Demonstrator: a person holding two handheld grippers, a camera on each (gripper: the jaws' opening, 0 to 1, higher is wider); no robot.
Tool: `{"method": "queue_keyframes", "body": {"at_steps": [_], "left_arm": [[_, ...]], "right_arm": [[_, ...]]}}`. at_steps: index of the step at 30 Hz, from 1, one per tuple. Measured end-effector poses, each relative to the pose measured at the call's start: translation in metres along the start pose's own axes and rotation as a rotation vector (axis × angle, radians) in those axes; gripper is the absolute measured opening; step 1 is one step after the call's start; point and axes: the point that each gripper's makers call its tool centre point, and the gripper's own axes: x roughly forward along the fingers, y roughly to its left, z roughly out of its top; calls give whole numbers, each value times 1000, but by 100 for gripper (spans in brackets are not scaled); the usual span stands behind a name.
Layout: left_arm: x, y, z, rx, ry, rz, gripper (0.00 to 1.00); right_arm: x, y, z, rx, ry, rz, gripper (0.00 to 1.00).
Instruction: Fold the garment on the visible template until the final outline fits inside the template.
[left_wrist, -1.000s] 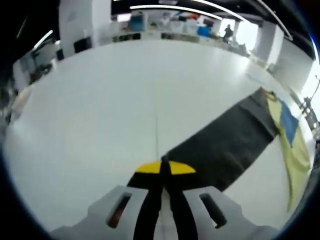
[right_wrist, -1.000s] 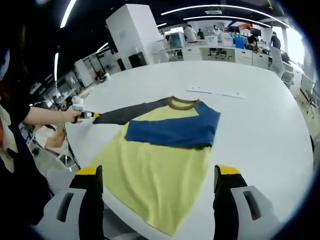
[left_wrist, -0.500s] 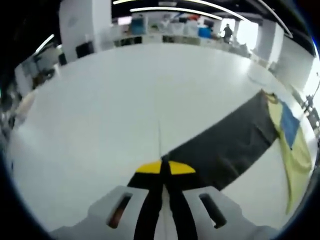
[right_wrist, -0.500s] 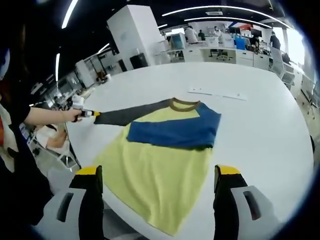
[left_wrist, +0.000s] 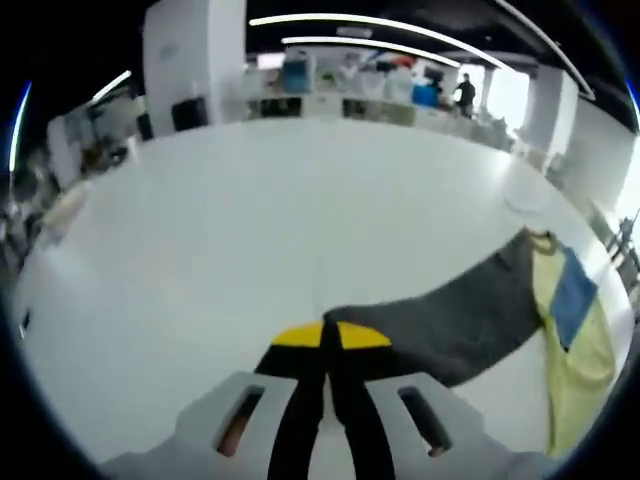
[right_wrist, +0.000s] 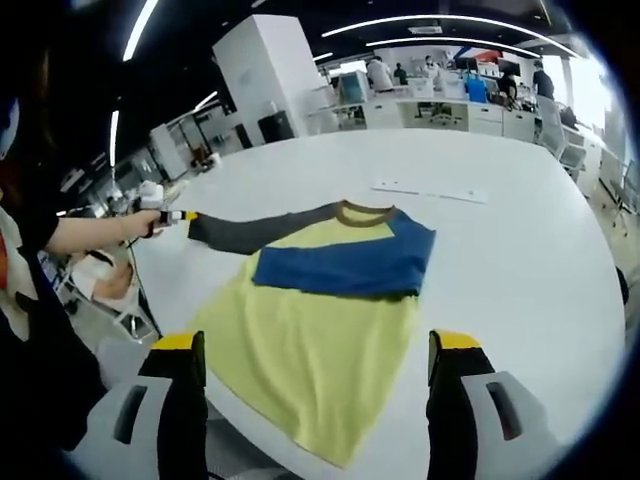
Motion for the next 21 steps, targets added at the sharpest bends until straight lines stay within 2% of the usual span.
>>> {"method": "queue_keyframes", "body": {"at_steps": [6, 11, 14, 21], "left_arm": [[-4, -7, 15, -10, -28, 0, 0], [-10, -16, 28, -68, -66, -19, 0], [-16, -27, 39, -103, -92, -38, 0], [-33, -60, 64, -101, -145, -100, 0]], "right_arm": [[-7, -2, -1, 7, -14, -6, 92], [-12, -3, -2, 13, -25, -11, 92], [-16, -4, -2, 18, -35, -15, 92], [-25, -6, -3, 27, -56, -22, 92]]}}
